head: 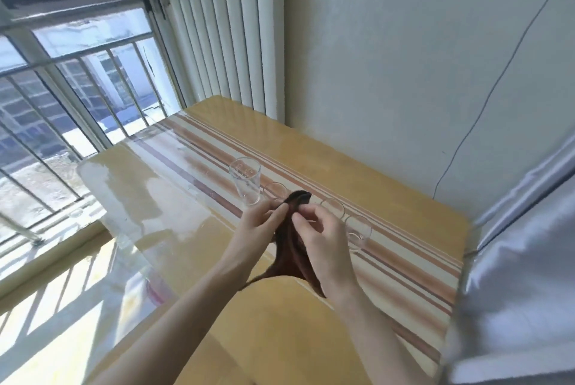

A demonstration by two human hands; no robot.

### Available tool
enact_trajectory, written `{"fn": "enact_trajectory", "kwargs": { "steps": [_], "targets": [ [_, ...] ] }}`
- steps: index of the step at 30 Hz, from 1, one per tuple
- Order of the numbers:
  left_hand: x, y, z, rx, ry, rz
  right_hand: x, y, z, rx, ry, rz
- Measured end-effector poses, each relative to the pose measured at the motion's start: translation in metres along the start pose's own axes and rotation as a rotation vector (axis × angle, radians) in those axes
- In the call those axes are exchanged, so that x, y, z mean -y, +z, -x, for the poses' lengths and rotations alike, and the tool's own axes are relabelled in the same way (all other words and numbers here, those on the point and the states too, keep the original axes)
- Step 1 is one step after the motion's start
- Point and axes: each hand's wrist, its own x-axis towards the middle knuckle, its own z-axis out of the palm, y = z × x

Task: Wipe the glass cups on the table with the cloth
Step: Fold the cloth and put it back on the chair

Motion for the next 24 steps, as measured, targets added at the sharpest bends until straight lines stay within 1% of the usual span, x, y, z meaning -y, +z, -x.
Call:
{"fn": "enact_trajectory", "kwargs": {
  "steps": [2,4,5,7,8,9,11,12,13,14,16,19,22,24],
  "targets": [
    [-0.004,-0.013,0.010,-0.044,0.046,-0.011,0.011,0.013,0.003,0.199,-0.029,-0.021],
    [-0.002,-0.036,0.020,-0.102,0.076,-0.008,0.018,0.027,0.004,0.325,-0.075,0.016],
    [0.000,-0.049,0.026,-0.125,0.083,0.018,0.021,0.035,0.002,0.321,-0.133,0.046],
    [0.007,-0.077,0.041,-0.194,0.087,0.086,0.022,0.054,-0.005,0.246,-0.253,0.078],
    [0.011,-0.090,0.049,-0.242,0.088,0.128,0.022,0.065,-0.009,0.274,-0.256,0.062],
    [0.015,-0.102,0.057,-0.294,0.088,0.176,0.020,0.078,-0.013,0.393,-0.202,0.032],
    [0.022,-0.128,0.075,-0.409,0.079,0.259,0.011,0.109,-0.016,0.778,-0.054,-0.024],
    [0.026,-0.143,0.085,-0.475,0.074,0.296,0.004,0.127,-0.014,0.937,0.003,-0.032],
    [0.031,-0.158,0.096,-0.547,0.067,0.335,-0.005,0.146,-0.010,1.058,0.055,-0.032],
    [0.038,-0.175,0.108,-0.629,0.057,0.361,-0.013,0.167,-0.003,1.145,0.093,-0.026],
    [0.053,-0.210,0.136,-0.814,0.032,0.390,-0.027,0.210,0.015,1.205,0.083,0.068],
    [0.079,-0.260,0.189,-1.117,-0.004,0.436,-0.034,0.281,0.050,1.247,-0.021,0.207],
    [0.106,-0.302,0.244,-1.392,-0.063,0.479,-0.030,0.351,0.096,1.409,-0.192,0.360],
    [0.126,-0.321,0.276,-1.531,-0.116,0.509,-0.035,0.393,0.125,1.490,-0.267,0.439]
  ]
}}
